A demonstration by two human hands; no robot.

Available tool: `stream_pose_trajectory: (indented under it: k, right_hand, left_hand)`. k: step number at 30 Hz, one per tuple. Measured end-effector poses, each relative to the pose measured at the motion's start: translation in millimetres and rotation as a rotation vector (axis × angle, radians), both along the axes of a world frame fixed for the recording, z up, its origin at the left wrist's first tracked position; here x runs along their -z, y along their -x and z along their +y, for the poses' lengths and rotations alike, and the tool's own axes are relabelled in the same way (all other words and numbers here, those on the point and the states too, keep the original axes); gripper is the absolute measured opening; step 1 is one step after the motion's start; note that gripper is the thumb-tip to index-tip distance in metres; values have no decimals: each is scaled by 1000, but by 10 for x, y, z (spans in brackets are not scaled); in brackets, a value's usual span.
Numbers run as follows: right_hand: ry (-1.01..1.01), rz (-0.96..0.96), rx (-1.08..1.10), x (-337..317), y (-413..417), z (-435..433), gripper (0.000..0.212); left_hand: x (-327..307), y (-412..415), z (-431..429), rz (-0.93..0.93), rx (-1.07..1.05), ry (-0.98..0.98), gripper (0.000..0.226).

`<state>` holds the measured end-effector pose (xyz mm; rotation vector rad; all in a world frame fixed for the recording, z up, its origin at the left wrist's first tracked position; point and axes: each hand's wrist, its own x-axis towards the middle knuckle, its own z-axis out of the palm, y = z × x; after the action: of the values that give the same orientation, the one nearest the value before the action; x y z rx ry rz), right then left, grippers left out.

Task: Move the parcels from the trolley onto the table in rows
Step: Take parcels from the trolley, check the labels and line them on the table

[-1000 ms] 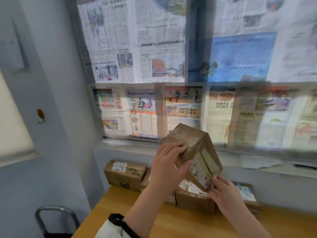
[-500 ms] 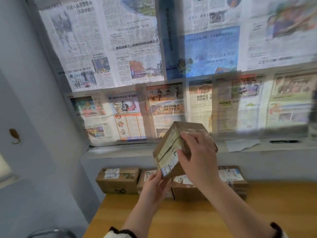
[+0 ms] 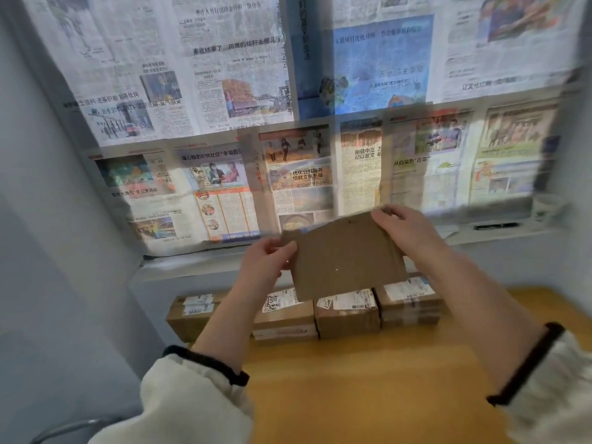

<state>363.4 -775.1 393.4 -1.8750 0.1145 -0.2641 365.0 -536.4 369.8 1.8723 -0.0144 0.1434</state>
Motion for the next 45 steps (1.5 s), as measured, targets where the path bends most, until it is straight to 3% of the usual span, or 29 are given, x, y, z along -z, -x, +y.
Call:
stream_pose_trajectory:
  k: [2, 5, 12, 15, 20, 24, 27, 29, 33, 39, 45]
  right_hand:
    - [-20, 208, -58, -23, -33, -67, 42]
    - [133, 375, -101, 54, -31, -129, 35]
    - [130, 454, -72, 224, -95, -341, 30]
    - [235, 552, -47, 274, -177, -514, 34]
    - [243, 742, -83, 465, -362, -963, 38]
    - [203, 691, -62, 643, -571, -1380, 40]
    - [81, 538, 28, 812, -775, -1839, 38]
    - [-33, 463, 104, 968, -892, -2219, 39]
    - [-351, 552, 169, 1374, -1034, -2841, 33]
    - [-476, 752, 44, 1841, -1274, -3348, 45]
    - [-527, 765, 142, 2076, -1421, -3677, 39]
  left_hand:
    - [-90, -89, -43, 66, 29, -31, 16]
    - [-64, -172, -103, 180, 83, -162, 18]
    - [-21, -290, -341, 186, 40, -238, 32]
    - [-133, -340, -593, 178, 46, -379, 30]
    - [-101, -490, -1069, 223, 98, -571, 24]
    - [50, -676, -1511, 222, 81, -572, 30]
    - [174, -846, -2005, 64, 71, -485, 35]
    - [211, -911, -2444, -114, 70, -539, 33]
    - [208, -1009, -3385, -315, 212, -692, 31]
    - [235, -1395, -4176, -246, 367, -774, 36]
    - [587, -1748, -4422, -122, 406, -735, 29]
